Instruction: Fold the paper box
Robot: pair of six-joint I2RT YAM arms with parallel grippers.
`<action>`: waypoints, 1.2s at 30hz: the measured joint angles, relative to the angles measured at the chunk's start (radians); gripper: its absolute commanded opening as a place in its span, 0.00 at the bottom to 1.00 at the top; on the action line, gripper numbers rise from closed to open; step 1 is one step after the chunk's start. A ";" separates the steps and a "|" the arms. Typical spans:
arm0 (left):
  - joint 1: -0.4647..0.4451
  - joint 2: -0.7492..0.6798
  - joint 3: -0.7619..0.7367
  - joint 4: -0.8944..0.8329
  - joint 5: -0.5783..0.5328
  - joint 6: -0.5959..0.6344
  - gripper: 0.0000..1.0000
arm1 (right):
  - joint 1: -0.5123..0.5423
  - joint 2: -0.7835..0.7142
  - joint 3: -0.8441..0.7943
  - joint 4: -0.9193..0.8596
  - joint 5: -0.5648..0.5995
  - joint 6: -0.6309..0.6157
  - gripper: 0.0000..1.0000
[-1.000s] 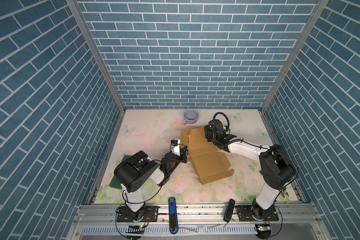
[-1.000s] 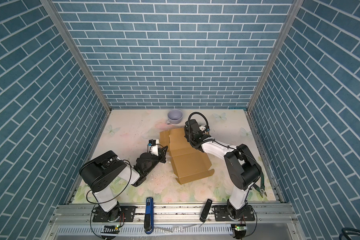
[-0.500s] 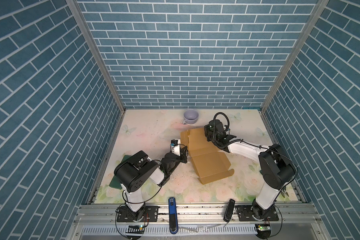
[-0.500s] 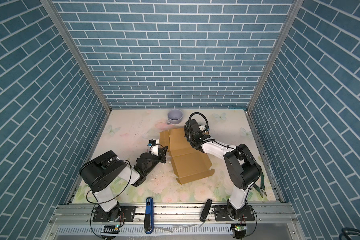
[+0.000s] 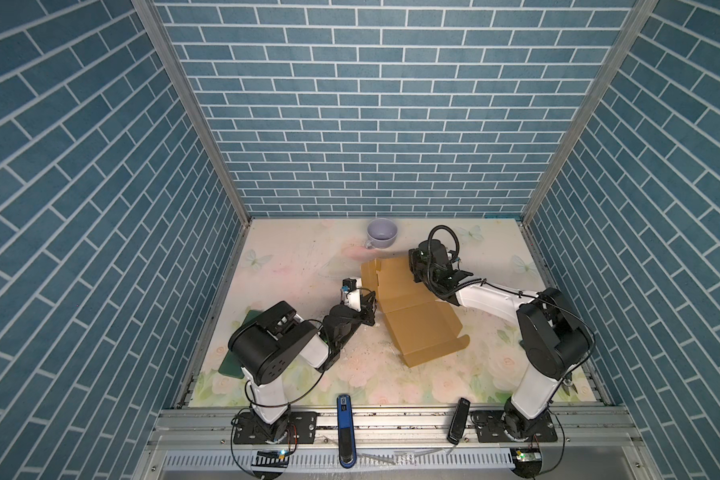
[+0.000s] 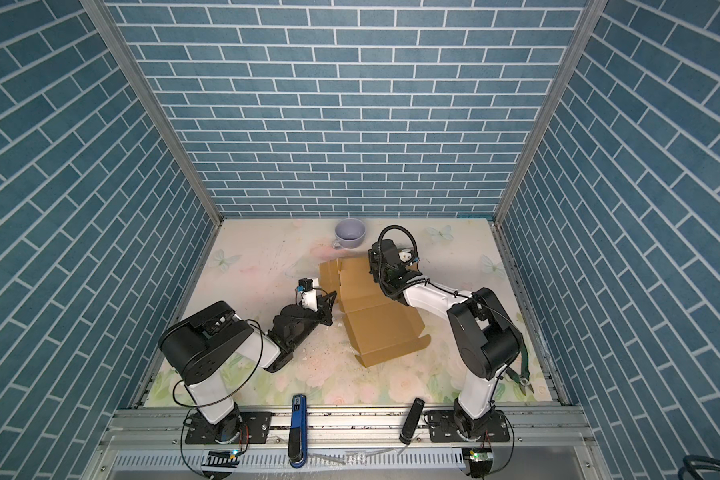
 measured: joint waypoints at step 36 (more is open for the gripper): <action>-0.006 -0.473 -0.115 -0.381 -0.013 0.045 0.52 | 0.000 -0.179 -0.158 0.060 -0.008 -0.194 0.00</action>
